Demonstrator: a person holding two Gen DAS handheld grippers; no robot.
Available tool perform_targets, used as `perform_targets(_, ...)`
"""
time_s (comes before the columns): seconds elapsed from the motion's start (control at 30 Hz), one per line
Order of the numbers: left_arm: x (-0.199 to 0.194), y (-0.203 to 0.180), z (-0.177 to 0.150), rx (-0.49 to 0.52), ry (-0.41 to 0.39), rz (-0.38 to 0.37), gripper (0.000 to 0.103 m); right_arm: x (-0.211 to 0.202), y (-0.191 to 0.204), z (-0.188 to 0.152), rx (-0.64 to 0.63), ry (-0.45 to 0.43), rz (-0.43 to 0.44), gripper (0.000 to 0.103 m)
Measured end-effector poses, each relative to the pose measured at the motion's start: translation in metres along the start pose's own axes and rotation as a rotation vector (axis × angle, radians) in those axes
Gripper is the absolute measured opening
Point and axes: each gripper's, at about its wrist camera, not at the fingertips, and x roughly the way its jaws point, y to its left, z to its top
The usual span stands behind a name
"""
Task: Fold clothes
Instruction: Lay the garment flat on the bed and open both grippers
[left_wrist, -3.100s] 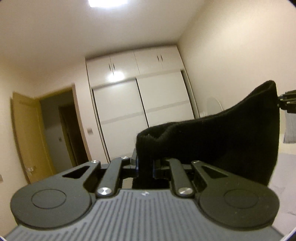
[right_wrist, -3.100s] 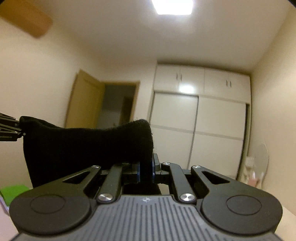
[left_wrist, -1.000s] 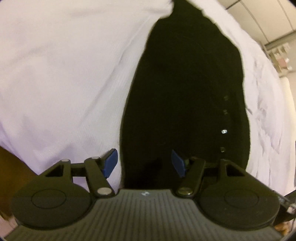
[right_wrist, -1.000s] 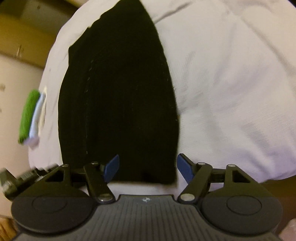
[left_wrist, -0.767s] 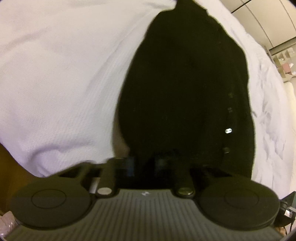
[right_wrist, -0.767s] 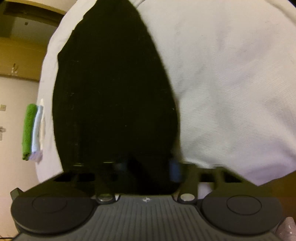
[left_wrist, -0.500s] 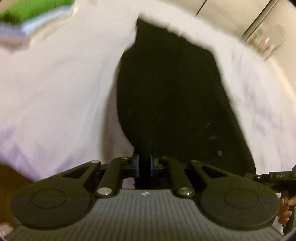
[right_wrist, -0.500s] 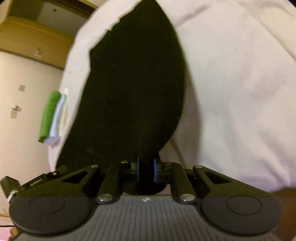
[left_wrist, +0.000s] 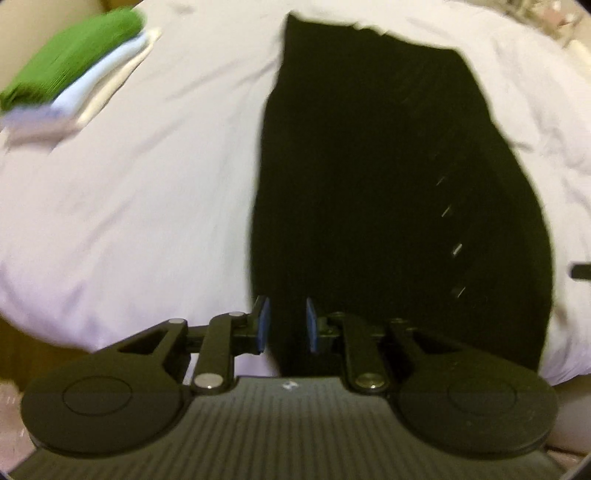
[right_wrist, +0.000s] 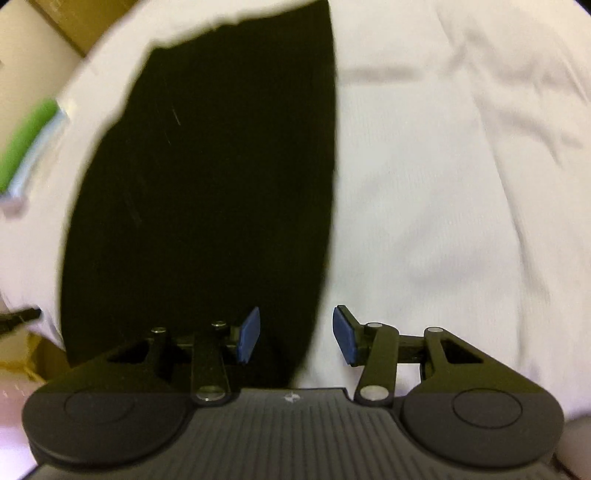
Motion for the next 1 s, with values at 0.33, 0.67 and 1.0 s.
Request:
perform_targets(0.33,0.097,-0.021,0.034,0.123,0.188,-0.022,0.018,0.083,0.014,0.016,-0.060,0.061,-0.079,0.045)
perform_targets(0.67,0.114,-0.025,0.165,0.206,0.008,-0.175,0.018,0.062,0.020,0.100,-0.024,-0.049,-0.029,0.043)
perform_targets(1.0,0.163,-0.011,0.311,0.234,-0.052,-0.237,0.036,0.080,-0.019,0.187,-0.029,-0.048,0.005,0.046)
